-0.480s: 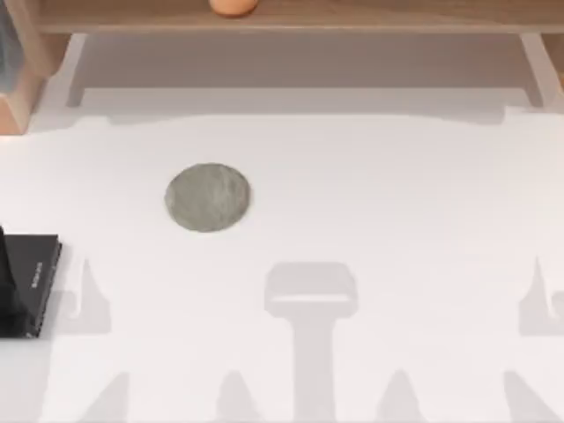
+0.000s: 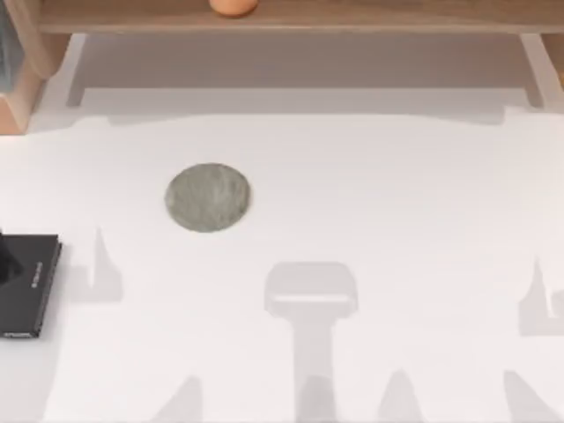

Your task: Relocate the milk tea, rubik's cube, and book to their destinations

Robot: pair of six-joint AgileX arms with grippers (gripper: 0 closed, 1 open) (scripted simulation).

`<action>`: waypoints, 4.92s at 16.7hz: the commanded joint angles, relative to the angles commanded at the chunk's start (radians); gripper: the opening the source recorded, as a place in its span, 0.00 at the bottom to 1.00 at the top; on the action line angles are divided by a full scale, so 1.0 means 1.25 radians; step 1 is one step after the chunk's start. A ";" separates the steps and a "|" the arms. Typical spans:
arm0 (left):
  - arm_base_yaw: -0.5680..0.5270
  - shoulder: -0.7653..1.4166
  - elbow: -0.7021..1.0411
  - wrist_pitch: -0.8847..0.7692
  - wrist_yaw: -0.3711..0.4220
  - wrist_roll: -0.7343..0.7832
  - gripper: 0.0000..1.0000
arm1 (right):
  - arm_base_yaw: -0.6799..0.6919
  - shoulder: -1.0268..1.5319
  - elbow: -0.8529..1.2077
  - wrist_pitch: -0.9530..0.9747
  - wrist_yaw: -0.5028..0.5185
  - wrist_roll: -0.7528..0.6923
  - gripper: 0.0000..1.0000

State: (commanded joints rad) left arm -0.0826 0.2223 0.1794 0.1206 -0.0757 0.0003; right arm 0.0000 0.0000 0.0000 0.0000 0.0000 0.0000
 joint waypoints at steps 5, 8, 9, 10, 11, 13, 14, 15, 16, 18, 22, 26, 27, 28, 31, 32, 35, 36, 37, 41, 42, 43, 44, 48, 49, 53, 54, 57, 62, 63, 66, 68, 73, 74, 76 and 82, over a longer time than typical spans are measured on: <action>-0.109 0.376 0.235 0.158 -0.099 0.001 1.00 | 0.000 0.000 0.000 0.000 0.000 0.000 1.00; -0.181 0.665 0.390 0.261 -0.164 0.002 1.00 | 0.000 0.000 0.000 0.000 0.000 0.000 1.00; -0.204 0.762 0.440 0.295 -0.186 0.002 1.00 | 0.000 0.000 0.000 0.000 0.000 0.000 1.00; -0.227 0.856 0.489 0.328 -0.207 0.003 1.00 | 0.000 0.000 0.000 0.000 0.000 0.000 1.00; -0.249 0.945 0.537 0.360 -0.227 0.003 1.00 | 0.000 0.000 0.000 0.000 0.000 0.000 1.00; -0.289 1.104 0.623 0.418 -0.263 0.004 1.00 | 0.000 0.000 0.000 0.000 0.000 0.000 1.00; -0.307 1.171 0.662 0.443 -0.280 0.004 1.00 | 0.000 0.000 0.000 0.000 0.000 0.000 1.00; -0.324 1.230 0.697 0.467 -0.295 0.004 1.00 | 0.000 0.000 0.000 0.000 0.000 0.000 1.00; -0.338 1.281 0.728 0.488 -0.308 0.005 1.00 | 0.000 0.000 0.000 0.000 0.000 0.000 1.00; -0.361 1.357 0.777 0.520 -0.328 0.005 1.00 | 0.000 0.000 0.000 0.000 0.000 0.000 1.00; -0.376 1.407 0.810 0.543 -0.343 0.005 1.00 | 0.000 0.000 0.000 0.000 0.000 0.000 1.00; -0.372 1.406 0.809 0.540 -0.340 0.005 1.00 | 0.000 0.000 0.000 0.000 0.000 0.000 1.00; -0.370 1.414 0.819 0.537 -0.338 0.005 1.00 | 0.000 0.000 0.000 0.000 0.000 0.000 1.00; -0.367 1.426 0.838 0.531 -0.334 0.005 1.00 | 0.000 0.000 0.000 0.000 0.000 0.000 1.00; -0.352 1.484 0.929 0.500 -0.317 0.005 1.00 | 0.000 0.000 0.000 0.000 0.000 0.000 1.00; -0.345 1.506 0.965 0.487 -0.310 0.004 1.00 | 0.000 0.000 0.000 0.000 0.000 0.000 1.00; -0.324 1.567 1.065 0.448 -0.289 0.004 1.00 | 0.000 0.000 0.000 0.000 0.000 0.000 1.00; -0.319 1.582 1.090 0.438 -0.283 0.003 1.00 | 0.000 0.000 0.000 0.000 0.000 0.000 1.00; -0.315 1.592 1.107 0.430 -0.279 0.003 1.00 | 0.000 0.000 0.000 0.000 0.000 0.000 1.00; -0.312 1.598 1.116 0.426 -0.277 0.003 1.00 | 0.000 0.000 0.000 0.000 0.000 0.000 1.00; -0.312 1.598 1.116 0.426 -0.277 0.003 1.00 | 0.000 0.000 0.000 0.000 0.000 0.000 1.00; -0.312 1.598 1.116 0.426 -0.277 0.003 0.92 | 0.000 0.000 0.000 0.000 0.000 0.000 1.00; -0.312 1.598 1.116 0.426 -0.277 0.003 0.85 | 0.000 0.000 0.000 0.000 0.000 0.000 1.00; -0.312 1.598 1.116 0.426 -0.277 0.003 0.55 | 0.000 0.000 0.000 0.000 0.000 0.000 1.00; -0.312 1.598 1.116 0.426 -0.277 0.003 0.47 | 0.000 0.000 0.000 0.000 0.000 0.000 1.00; -0.312 1.598 1.116 0.426 -0.277 0.003 0.17 | 0.000 0.000 0.000 0.000 0.000 0.000 1.00; -0.312 1.598 1.116 0.426 -0.277 0.003 0.10 | 0.000 0.000 0.000 0.000 0.000 0.000 1.00; -0.312 1.598 1.116 0.426 -0.277 0.003 0.00 | 0.000 0.000 0.000 0.000 0.000 0.000 1.00; -0.312 1.598 1.116 0.426 -0.277 0.003 0.00 | 0.000 0.000 0.000 0.000 0.000 0.000 1.00; -0.312 1.598 1.116 0.426 -0.277 0.003 0.00 | 0.000 0.000 0.000 0.000 0.000 0.000 1.00; -0.318 1.584 1.104 0.432 -0.281 0.005 0.00 | 0.000 0.000 0.000 0.000 0.000 0.000 1.00; -0.326 1.546 1.057 0.446 -0.294 0.007 0.00 | 0.000 0.000 0.000 0.000 0.000 0.000 1.00; -0.367 1.424 0.865 0.496 -0.334 0.007 0.00 | 0.000 0.000 0.000 0.000 0.000 0.000 1.00; -0.374 1.406 0.844 0.504 -0.339 0.007 0.00 | 0.000 0.000 0.000 0.000 0.000 0.000 1.00; -0.380 1.390 0.826 0.512 -0.345 0.007 0.00 | 0.000 0.000 0.000 0.000 0.000 0.000 1.00; -0.380 1.394 0.808 0.539 -0.346 0.009 0.00 | 0.000 0.000 0.000 0.000 0.000 0.000 1.00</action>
State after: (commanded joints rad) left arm -0.5582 1.9646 1.1899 0.7941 -0.5079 0.0114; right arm 0.0000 0.0000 0.0000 0.0000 0.0000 0.0000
